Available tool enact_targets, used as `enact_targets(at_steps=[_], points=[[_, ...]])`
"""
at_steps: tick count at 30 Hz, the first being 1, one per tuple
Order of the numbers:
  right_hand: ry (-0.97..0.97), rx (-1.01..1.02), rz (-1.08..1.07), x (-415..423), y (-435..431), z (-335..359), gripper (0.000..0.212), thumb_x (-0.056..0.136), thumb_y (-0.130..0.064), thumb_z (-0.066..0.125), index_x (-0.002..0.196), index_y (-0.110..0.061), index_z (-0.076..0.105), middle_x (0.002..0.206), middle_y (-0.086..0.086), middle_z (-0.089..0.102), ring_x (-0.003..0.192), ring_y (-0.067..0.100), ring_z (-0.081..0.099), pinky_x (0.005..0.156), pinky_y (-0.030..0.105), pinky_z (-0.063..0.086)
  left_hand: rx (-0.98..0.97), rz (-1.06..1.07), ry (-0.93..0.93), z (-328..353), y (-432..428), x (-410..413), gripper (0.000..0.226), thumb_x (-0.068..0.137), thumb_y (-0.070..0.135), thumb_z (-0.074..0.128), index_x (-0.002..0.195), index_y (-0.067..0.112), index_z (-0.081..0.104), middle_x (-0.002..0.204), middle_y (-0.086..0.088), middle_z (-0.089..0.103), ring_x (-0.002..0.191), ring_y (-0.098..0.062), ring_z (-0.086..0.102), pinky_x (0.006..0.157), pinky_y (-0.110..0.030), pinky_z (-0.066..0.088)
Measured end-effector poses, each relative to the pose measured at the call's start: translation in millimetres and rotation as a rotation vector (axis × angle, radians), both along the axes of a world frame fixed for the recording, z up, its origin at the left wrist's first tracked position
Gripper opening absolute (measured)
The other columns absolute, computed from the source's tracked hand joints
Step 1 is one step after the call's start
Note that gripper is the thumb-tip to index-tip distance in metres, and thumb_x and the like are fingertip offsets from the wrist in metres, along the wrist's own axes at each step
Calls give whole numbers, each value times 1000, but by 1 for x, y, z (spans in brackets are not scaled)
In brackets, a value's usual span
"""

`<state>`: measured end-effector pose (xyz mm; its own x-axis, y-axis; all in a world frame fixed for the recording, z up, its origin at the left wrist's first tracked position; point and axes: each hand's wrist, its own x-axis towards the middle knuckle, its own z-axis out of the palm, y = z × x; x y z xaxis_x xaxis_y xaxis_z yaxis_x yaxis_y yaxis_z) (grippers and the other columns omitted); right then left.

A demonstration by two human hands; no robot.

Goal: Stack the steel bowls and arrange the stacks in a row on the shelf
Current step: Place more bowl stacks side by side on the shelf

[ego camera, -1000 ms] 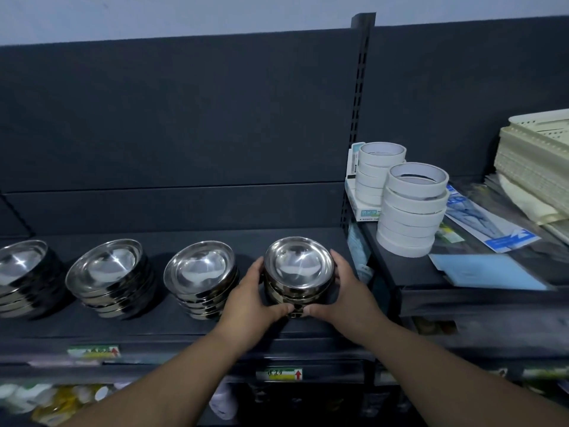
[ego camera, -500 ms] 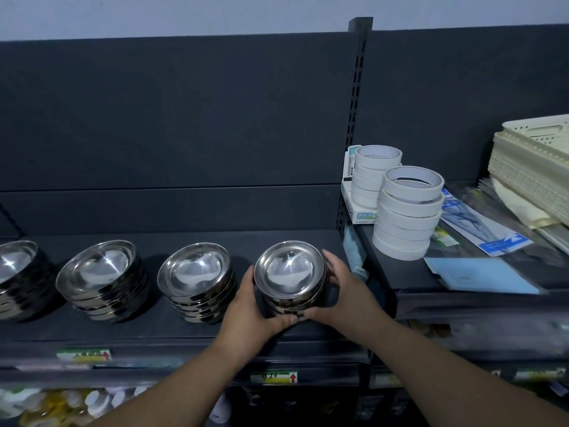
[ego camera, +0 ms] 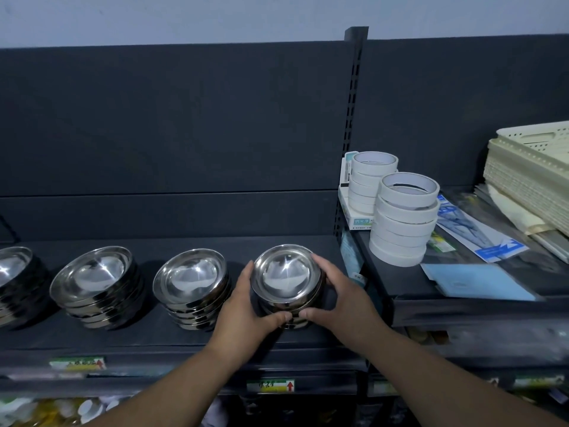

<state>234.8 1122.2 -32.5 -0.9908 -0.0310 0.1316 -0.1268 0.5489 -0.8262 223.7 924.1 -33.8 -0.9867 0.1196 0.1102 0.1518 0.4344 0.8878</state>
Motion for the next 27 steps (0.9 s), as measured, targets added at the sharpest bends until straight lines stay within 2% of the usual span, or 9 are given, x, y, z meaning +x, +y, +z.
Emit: enact_targets(at_steps=[3,7,9,12,15,17,19,23,27], points=[[7,-21,-22,0,0,2,81,68,-27,85,128,-56,39,132,-16,54,124,1,48,105,25,41,44,-22,6,4,-1,-4,113,65,23,87,150,36,14,127,29,45,121,5,43,101,-16,33],[-26,-6,-30,4,-3,0,68,72,-31,82,126,-43,42,121,-17,58,114,3,53,93,17,41,70,-64,-12,5,-3,-7,118,65,22,87,149,44,7,124,41,39,128,9,39,109,-22,31],[-44,28,-28,7,-5,-3,66,73,-34,81,127,-39,42,122,-15,57,113,4,52,91,17,40,48,-80,-26,3,-4,-6,119,67,18,86,150,42,5,123,42,38,128,9,39,107,-14,31],[-19,55,-29,10,-5,-5,73,69,-36,84,129,-37,44,127,-20,51,115,-2,46,88,7,33,8,-70,-39,4,-3,-1,117,70,14,84,151,37,2,117,46,32,117,18,37,87,7,28],[-26,8,-18,10,-5,-7,85,64,-31,87,133,-45,40,129,-24,51,118,-5,46,93,8,34,-5,-46,-43,1,-3,1,118,70,17,84,152,29,1,125,37,32,124,10,29,99,-6,24],[-18,4,-22,11,-5,-7,86,65,-26,87,131,-52,37,123,-32,50,114,-13,45,89,1,32,0,-36,-65,0,-2,1,116,71,16,84,153,26,2,130,25,37,123,8,31,100,-11,24],[-8,5,-27,12,-5,-6,87,67,-23,86,131,-54,36,116,-42,45,109,-19,43,84,-6,30,5,-28,-78,-2,-1,0,113,71,14,83,153,26,7,131,23,42,121,9,35,96,-7,26],[1,-14,-43,13,-5,-8,85,68,-20,85,127,-56,35,113,-45,43,108,-23,43,84,-8,29,24,-22,-73,-5,0,-1,112,70,13,84,153,28,10,122,32,43,118,10,37,82,6,28],[-1,-58,-58,13,-5,-8,85,68,-23,85,132,-52,39,114,-42,48,106,-34,35,82,-7,32,39,-26,-47,-6,-1,-2,114,69,18,85,152,33,9,133,25,43,122,5,39,98,-13,29]])
